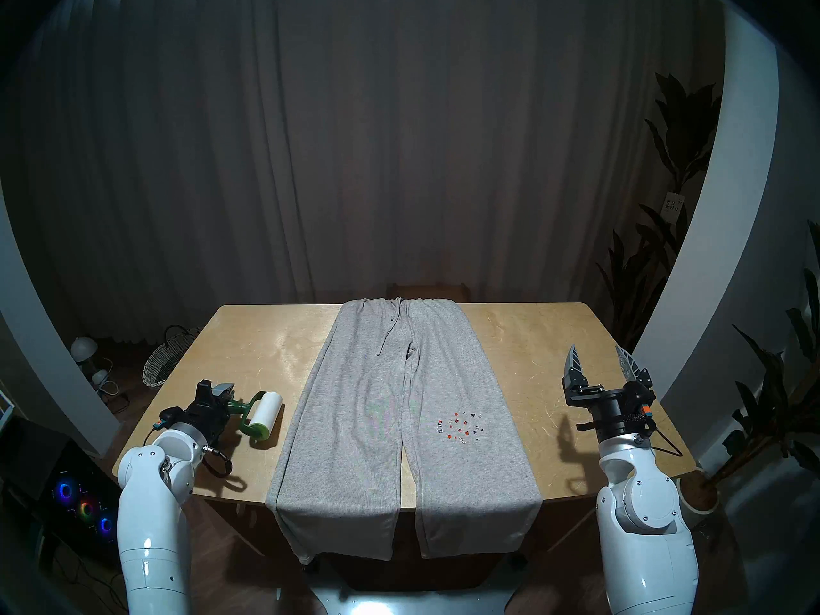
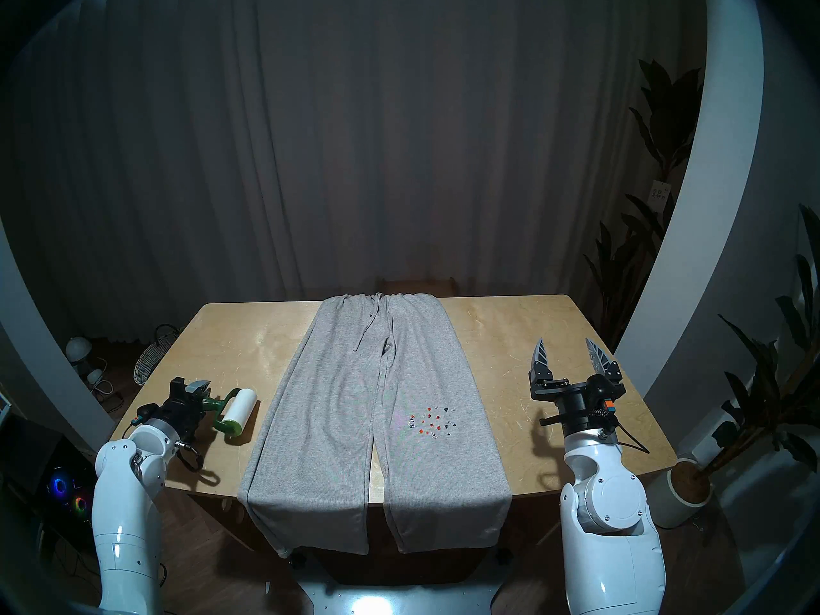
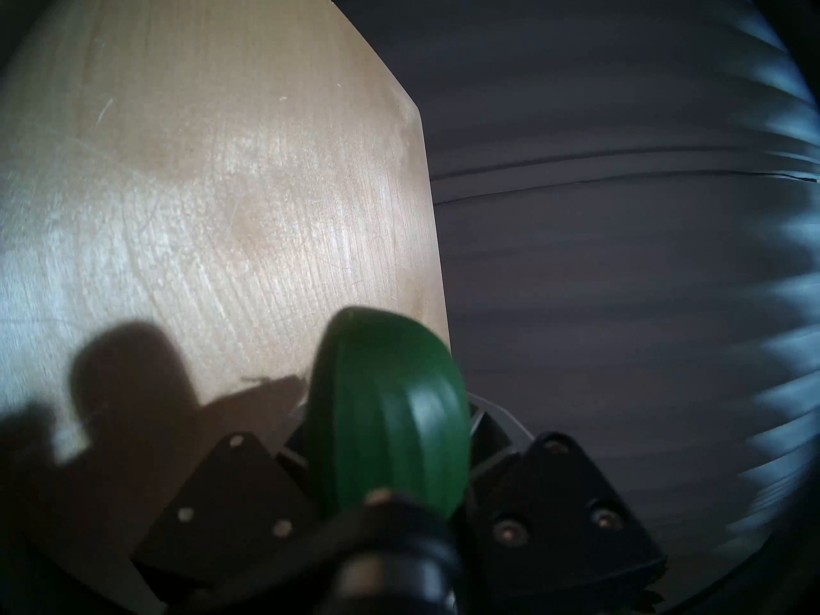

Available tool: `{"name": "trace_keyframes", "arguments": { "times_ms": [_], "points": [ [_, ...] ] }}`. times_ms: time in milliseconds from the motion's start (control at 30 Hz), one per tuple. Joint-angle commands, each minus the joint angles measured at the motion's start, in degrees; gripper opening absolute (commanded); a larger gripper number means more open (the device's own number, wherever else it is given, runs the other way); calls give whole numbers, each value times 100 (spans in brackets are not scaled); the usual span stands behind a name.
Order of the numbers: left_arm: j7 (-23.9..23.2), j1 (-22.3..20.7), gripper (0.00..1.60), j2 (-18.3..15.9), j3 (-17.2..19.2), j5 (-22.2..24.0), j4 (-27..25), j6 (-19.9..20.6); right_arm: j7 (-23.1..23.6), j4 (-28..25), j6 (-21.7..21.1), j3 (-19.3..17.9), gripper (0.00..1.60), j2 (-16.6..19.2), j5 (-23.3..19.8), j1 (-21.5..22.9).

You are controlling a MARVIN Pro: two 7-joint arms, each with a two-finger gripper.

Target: Remove lint and debris from pants with a lint roller

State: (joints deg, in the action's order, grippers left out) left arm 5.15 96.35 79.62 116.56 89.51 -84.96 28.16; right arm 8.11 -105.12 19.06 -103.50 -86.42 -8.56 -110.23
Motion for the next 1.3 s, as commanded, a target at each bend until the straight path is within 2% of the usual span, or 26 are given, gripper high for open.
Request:
{"name": "trace_keyframes", "arguments": {
  "times_ms": [0,67,100,167,233,267,367,500,567,600,733,867,1033,1100,1133,1167,1267],
  "points": [
    [-177,596,0,205,-48,-233,-50,-137,113,-67,76,-12,160,57,-106,18],
    [-339,652,0,272,35,-181,-259,-203,158,-33,98,-17,160,69,-157,39],
    [-655,680,0,244,26,-453,-433,-227,191,7,128,-11,160,80,-188,71],
    [-811,775,0,239,28,-414,-778,-363,240,76,158,4,160,100,-226,134],
    [-1003,709,0,138,-24,-548,-894,-388,276,135,178,25,160,123,-230,203],
    [-1091,623,0,175,25,-433,-964,-381,284,161,158,44,160,128,-231,262],
    [-1306,489,0,65,-26,-488,-1127,-341,320,203,110,90,160,156,-241,373],
    [-1684,433,0,91,-16,-426,-1435,-330,338,247,-11,155,160,203,-209,464],
    [-1698,391,0,77,-28,-406,-1437,-320,358,249,-70,170,160,227,-207,468],
    [-1908,453,0,115,-85,-381,-1620,-259,412,274,-183,199,160,339,-111,461],
    [-2240,649,0,212,-341,-544,-1943,-271,538,315,-376,225,160,549,34,446],
    [-2339,743,0,302,-740,-856,-2172,-405,626,342,-593,243,160,649,106,472],
    [-2346,931,0,404,-1257,-1484,-2554,-676,777,545,-668,263,160,739,109,523],
    [-2302,995,0,436,-1356,-1648,-2656,-757,792,596,-690,257,160,756,114,539],
    [-2130,1188,0,506,-1463,-1829,-3031,-826,804,662,-695,247,160,795,161,557],
    [-2202,1075,0,496,-1637,-1949,-2810,-861,818,726,-714,228,160,812,162,566],
    [-2086,1170,0,569,-1983,-2304,-2989,-962,816,871,-722,196,160,840,211,575]
  ]
}}
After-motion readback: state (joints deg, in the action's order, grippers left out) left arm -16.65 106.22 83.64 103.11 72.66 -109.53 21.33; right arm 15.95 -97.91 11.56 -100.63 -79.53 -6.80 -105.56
